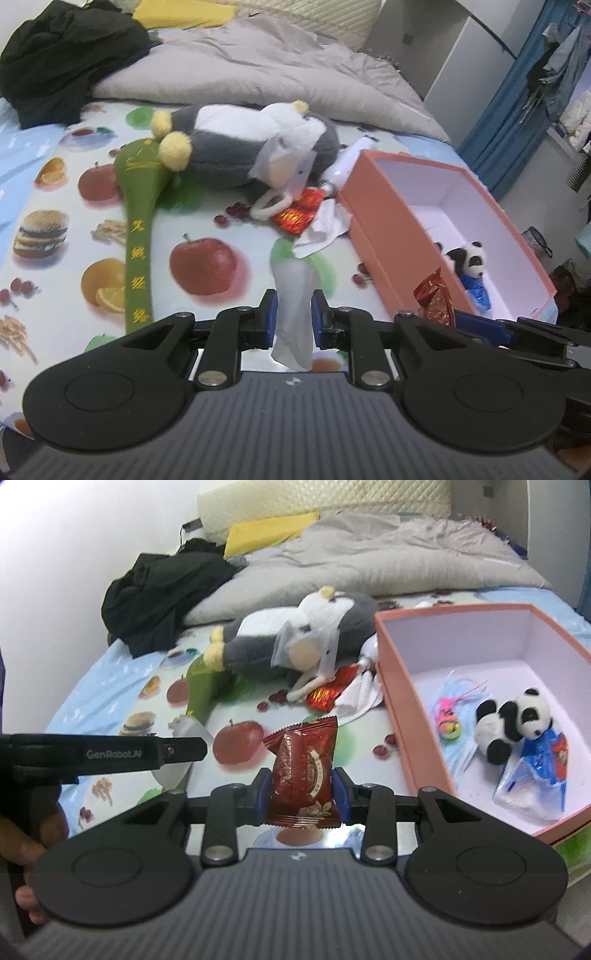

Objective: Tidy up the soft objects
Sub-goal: 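Carry the red packet with the right tool while the left tool carries the cup over the pink box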

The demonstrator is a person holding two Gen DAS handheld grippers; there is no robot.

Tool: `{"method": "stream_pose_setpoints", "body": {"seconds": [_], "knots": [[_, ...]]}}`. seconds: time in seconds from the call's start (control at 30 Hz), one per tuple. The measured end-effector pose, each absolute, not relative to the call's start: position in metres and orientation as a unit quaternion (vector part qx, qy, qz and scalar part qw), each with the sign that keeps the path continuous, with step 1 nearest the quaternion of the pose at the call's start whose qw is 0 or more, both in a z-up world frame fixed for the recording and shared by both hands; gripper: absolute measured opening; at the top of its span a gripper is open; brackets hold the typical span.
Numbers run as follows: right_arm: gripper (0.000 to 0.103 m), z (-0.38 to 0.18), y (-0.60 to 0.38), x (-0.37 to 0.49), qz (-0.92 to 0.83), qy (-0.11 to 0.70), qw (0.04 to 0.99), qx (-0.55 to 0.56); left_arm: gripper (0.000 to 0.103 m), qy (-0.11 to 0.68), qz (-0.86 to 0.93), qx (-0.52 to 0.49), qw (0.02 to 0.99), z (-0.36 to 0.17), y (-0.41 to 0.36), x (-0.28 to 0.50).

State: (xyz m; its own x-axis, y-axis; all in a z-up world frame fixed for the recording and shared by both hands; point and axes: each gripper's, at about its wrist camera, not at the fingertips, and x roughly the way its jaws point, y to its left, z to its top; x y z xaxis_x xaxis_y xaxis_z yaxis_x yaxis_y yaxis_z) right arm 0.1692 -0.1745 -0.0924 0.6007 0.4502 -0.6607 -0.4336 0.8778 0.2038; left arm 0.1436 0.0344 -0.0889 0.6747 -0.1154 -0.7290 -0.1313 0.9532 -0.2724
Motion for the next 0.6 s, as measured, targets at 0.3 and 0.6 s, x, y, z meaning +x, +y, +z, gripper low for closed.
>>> {"method": "stream_pose_setpoints", "body": {"seconds": [0.3, 0.6], "knots": [[0.039, -0.05, -0.207, 0.18, 0.221, 0.317, 0.922, 0.026, 0.023, 0.359, -0.031, -0.13, 0.924, -0.042, 0.001, 0.167], [0.039, -0.012, -0.252, 0.202, 0.18, 0.27, 0.945, 0.038, 0.023, 0.33, -0.083, -0.111, 0.934, -0.006, -0.045, 0.205]]}}
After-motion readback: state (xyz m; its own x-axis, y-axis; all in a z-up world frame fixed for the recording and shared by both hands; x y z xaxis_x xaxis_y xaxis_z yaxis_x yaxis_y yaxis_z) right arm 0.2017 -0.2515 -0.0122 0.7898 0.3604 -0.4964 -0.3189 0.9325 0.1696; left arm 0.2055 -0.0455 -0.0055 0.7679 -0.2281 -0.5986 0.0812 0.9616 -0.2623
